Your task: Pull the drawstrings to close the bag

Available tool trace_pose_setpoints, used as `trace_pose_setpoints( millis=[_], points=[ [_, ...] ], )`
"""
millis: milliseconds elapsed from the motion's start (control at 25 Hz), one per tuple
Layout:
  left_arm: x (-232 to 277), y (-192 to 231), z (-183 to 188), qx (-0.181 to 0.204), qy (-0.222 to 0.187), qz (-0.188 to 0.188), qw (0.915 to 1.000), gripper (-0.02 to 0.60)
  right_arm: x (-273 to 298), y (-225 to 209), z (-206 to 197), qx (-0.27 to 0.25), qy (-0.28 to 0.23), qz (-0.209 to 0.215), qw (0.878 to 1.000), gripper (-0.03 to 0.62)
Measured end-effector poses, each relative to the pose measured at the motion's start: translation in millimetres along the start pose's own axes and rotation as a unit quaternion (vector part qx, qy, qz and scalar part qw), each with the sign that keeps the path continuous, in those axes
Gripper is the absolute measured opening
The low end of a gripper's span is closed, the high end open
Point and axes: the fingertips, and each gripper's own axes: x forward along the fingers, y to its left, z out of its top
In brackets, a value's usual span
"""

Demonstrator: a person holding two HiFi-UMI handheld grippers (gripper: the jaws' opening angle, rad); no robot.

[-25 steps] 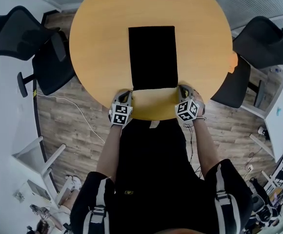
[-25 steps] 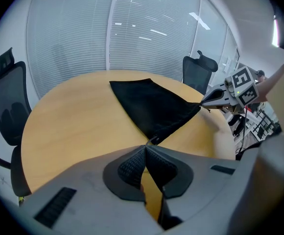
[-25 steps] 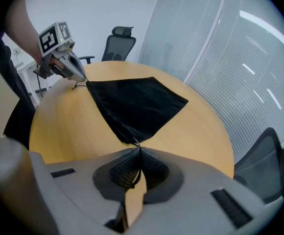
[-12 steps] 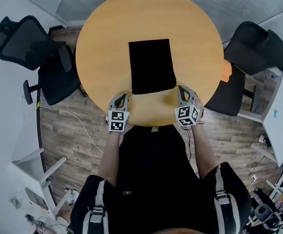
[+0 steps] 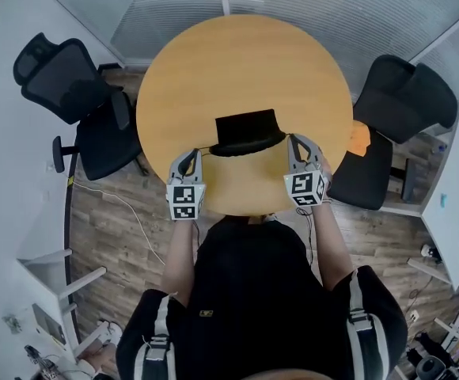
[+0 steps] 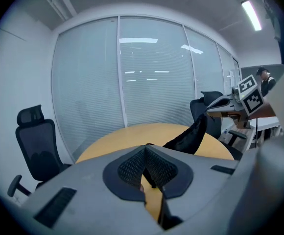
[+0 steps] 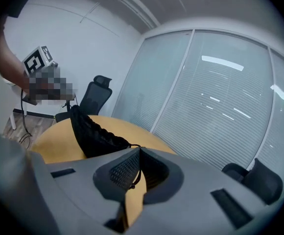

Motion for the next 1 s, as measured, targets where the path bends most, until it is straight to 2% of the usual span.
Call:
trace_pose_setpoints(
  millis=[200,400,720,1000],
  points=[
    [-23.7,-0.2,50.8,0.027,-0.041,0.035,0.9982,0.015,-23.2,-29.9,44.2,0.006,-0.06,-0.024,0.998,0.06],
    [-53.2,0.9,78.8,0.046,-0.059,0.073,0.9945,0.015,-51.4,-52.4,63.9,0.008,-0.094,-0.043,0.995,0.06],
    [-91.4,-1.1,68.1,0.03,-0.057,0.115,0.9913,0.015,-76.8,-62.1,65.5,-0.002,-0.117,-0.049,0.992,0.06],
    [-123.7,-0.9,69.5,0.028,-0.071,0.159,0.9844,0.015,-96.4,-66.0,59.2,-0.014,-0.126,-0.05,0.991,0.06]
  ],
)
